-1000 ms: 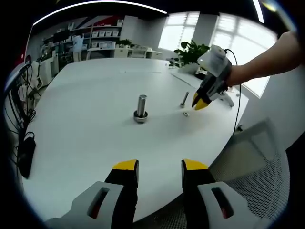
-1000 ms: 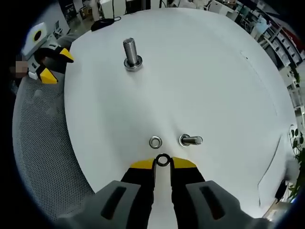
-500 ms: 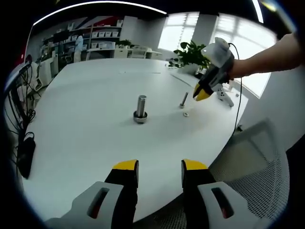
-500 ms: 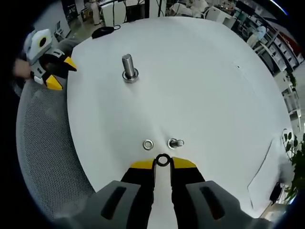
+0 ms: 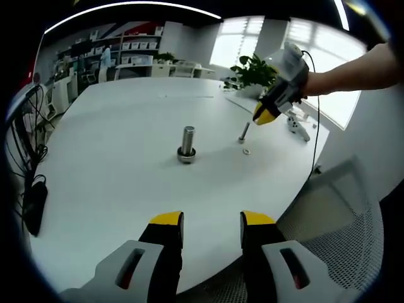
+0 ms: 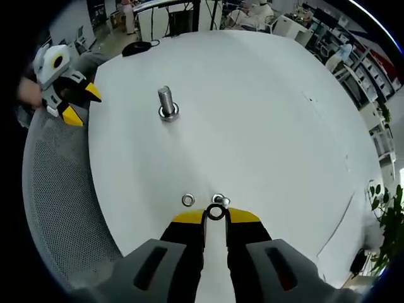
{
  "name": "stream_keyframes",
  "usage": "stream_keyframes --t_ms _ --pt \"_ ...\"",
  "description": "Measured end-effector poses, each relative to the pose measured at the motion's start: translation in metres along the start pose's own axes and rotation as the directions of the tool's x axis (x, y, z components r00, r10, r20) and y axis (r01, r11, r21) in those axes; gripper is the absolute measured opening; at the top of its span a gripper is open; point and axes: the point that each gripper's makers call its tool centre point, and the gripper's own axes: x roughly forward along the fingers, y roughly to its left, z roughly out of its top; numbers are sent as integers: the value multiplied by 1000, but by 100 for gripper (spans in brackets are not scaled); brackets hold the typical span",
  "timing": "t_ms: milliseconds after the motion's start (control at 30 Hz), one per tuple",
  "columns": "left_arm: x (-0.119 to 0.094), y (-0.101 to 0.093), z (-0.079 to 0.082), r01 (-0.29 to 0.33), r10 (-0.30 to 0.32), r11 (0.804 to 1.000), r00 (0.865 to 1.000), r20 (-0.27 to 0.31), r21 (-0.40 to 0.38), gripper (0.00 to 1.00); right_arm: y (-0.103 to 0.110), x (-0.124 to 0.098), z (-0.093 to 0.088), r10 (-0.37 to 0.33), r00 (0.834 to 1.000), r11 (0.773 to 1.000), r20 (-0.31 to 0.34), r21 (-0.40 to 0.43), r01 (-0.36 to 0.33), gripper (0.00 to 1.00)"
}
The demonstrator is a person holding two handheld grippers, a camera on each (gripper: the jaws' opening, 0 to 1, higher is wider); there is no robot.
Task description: Place the washer onto the threaded stud by aligning its center hole with the stud, sliding it down to the base, and recovering from edge contact or off-axis alignment until the washer reaches the visible bottom stop.
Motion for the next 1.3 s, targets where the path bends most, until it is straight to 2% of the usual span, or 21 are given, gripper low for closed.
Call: stream_keyframes --t_ms 633,1300 --pt "1 -1 -2 6 -6 1000 1000 -12 4 34 -10 12 4 -5 1000 999 -5 -32 5 14" --pt "2 -1 -3 4 -3 1000 1000 -18 3 34 -9 29 -2 34 999 998 -40 -42 -35 14"
